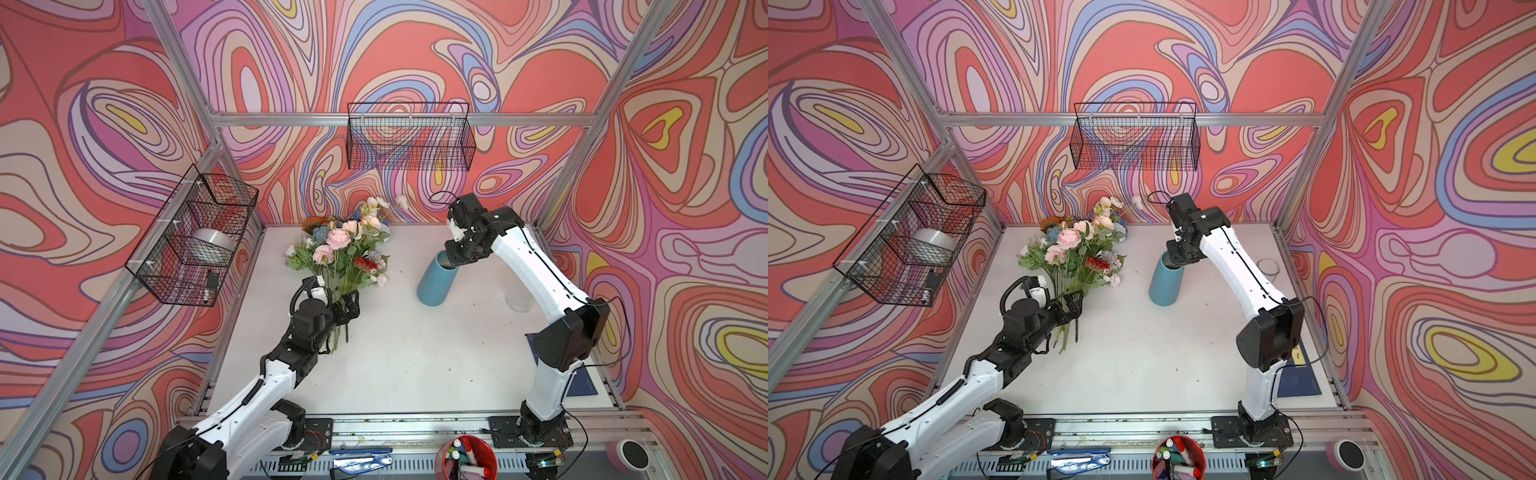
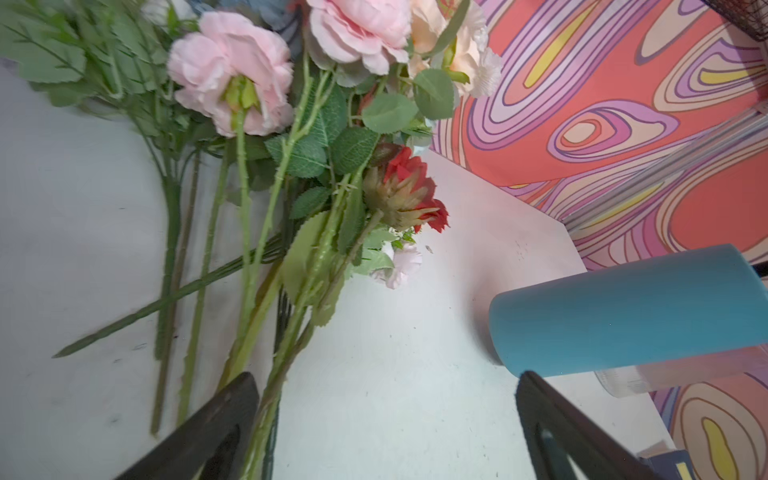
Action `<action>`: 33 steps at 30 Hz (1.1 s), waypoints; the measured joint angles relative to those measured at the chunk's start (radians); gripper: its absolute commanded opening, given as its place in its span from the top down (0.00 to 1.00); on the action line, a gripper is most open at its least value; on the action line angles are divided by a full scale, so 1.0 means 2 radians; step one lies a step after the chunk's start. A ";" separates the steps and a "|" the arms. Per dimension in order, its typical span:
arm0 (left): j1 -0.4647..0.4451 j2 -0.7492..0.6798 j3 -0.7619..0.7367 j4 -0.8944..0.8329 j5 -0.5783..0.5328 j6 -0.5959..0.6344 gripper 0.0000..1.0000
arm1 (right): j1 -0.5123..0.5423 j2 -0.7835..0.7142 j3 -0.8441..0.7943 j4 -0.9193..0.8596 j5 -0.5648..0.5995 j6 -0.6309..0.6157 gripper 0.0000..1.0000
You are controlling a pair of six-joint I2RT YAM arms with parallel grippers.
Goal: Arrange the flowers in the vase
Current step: 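Grasp the teal vase rim with the right gripper and stand it upright, then lower the left gripper onto a pink rose stem while the right gripper releases the vase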
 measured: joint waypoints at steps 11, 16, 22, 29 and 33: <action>0.025 -0.080 -0.027 -0.063 -0.059 0.017 0.00 | 0.000 0.030 0.029 -0.001 0.003 -0.004 0.68; 0.086 -0.074 -0.024 -0.079 -0.021 0.019 0.00 | 0.000 0.028 0.033 0.019 -0.023 0.000 0.58; 0.142 -0.055 0.000 -0.094 0.031 0.018 0.00 | 0.000 -0.006 0.010 0.062 -0.050 0.009 0.43; 0.173 -0.023 0.025 -0.103 0.085 0.009 0.13 | 0.000 -0.142 -0.104 0.153 -0.070 0.026 0.25; 0.174 0.006 0.039 -0.113 0.111 0.009 0.22 | -0.001 -0.209 -0.194 0.220 -0.076 0.043 0.05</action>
